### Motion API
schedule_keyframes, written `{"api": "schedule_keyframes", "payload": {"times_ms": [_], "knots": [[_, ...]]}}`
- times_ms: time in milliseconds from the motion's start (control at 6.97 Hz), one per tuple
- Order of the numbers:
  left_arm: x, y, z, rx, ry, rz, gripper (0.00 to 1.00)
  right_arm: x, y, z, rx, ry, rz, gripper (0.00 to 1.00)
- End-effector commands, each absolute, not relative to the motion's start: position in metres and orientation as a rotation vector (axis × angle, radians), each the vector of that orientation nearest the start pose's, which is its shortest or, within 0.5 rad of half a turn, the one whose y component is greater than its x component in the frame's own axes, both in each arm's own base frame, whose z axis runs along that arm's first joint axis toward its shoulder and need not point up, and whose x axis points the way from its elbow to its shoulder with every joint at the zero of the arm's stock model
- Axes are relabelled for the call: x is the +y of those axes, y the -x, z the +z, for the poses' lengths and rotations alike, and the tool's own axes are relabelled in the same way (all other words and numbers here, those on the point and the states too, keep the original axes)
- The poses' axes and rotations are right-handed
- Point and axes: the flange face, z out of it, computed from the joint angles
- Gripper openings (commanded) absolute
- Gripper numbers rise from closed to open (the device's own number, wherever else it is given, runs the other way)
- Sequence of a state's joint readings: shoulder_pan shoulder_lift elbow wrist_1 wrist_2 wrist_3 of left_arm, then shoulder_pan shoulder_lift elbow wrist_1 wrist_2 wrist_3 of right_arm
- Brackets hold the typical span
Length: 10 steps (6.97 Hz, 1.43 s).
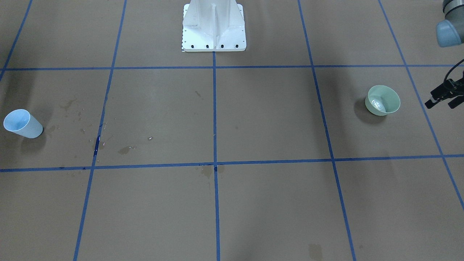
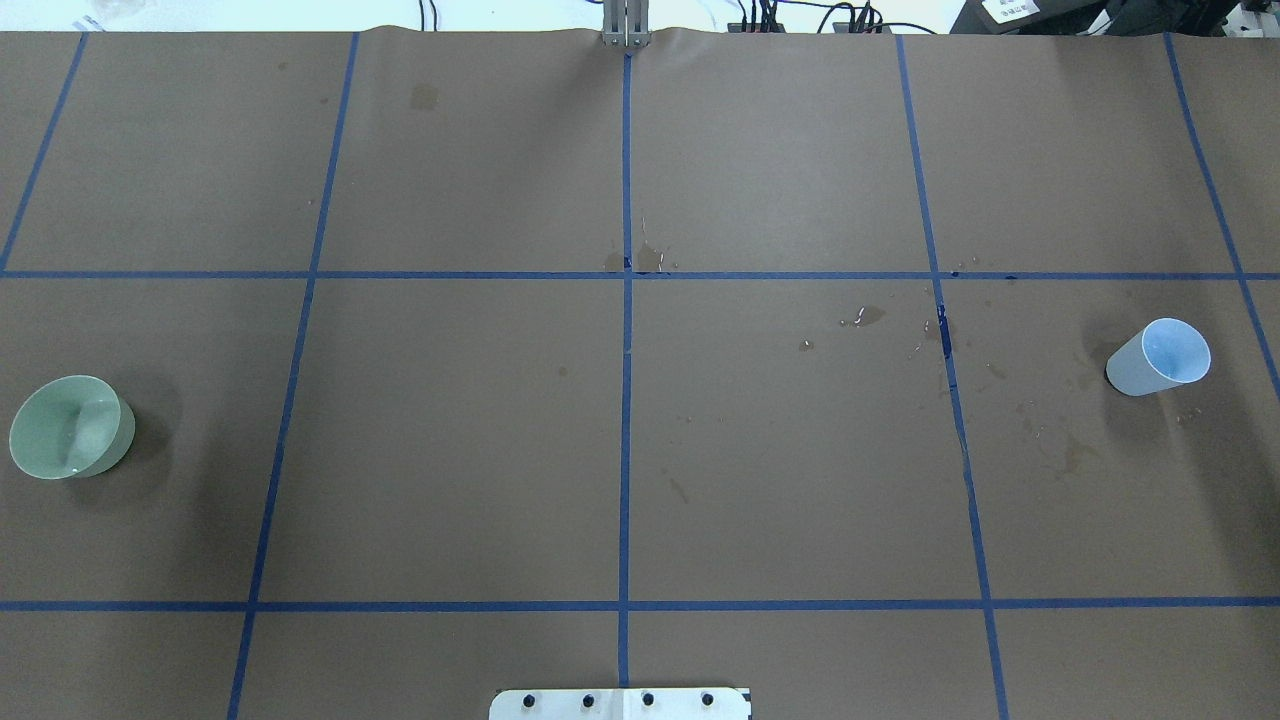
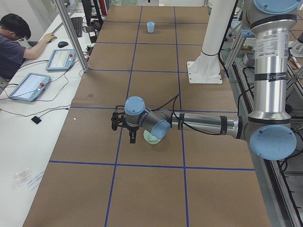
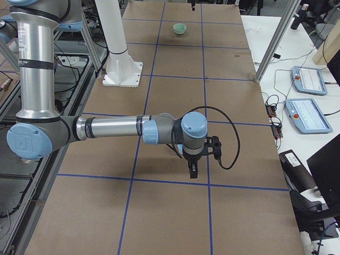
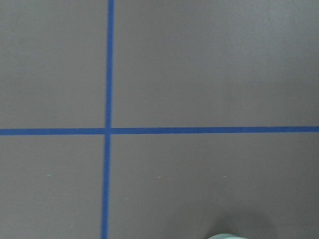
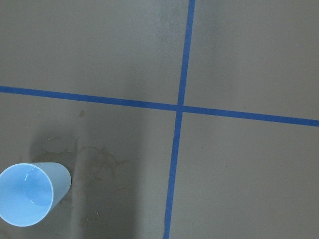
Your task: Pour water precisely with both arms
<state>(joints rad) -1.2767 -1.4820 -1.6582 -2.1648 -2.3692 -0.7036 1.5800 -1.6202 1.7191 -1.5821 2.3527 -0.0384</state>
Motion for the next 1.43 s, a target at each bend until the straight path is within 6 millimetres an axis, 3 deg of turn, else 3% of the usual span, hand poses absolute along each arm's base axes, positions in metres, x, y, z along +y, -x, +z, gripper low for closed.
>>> {"api": "schedule_keyframes", "payload": {"times_ms": [0, 143, 430, 1004, 1147, 1291], "knots": [[-0.452, -0.137, 0.620, 0.918, -0.107, -0.118, 1.00, -0.474, -0.068, 0.610, -0.778, -0.096, -0.057, 1.00], [-0.446, -0.154, 0.632, 0.909, -0.081, -0.088, 1.00, -0.473, -0.068, 0.611, -0.777, -0.094, -0.056, 1.00], [-0.438, -0.172, 0.635, 0.909, -0.053, -0.051, 1.00, -0.473, -0.068, 0.611, -0.774, -0.094, -0.056, 1.00], [-0.404, -0.155, 0.659, 0.917, -0.050, -0.039, 0.99, -0.471, -0.068, 0.614, -0.771, -0.089, -0.054, 1.00], [-0.400, -0.165, 0.659, 0.917, -0.036, -0.023, 0.93, -0.470, -0.068, 0.615, -0.771, -0.087, -0.053, 1.00], [-0.398, -0.170, 0.658, 0.919, -0.031, -0.013, 0.56, -0.470, -0.068, 0.615, -0.770, -0.086, -0.053, 1.00]]}}
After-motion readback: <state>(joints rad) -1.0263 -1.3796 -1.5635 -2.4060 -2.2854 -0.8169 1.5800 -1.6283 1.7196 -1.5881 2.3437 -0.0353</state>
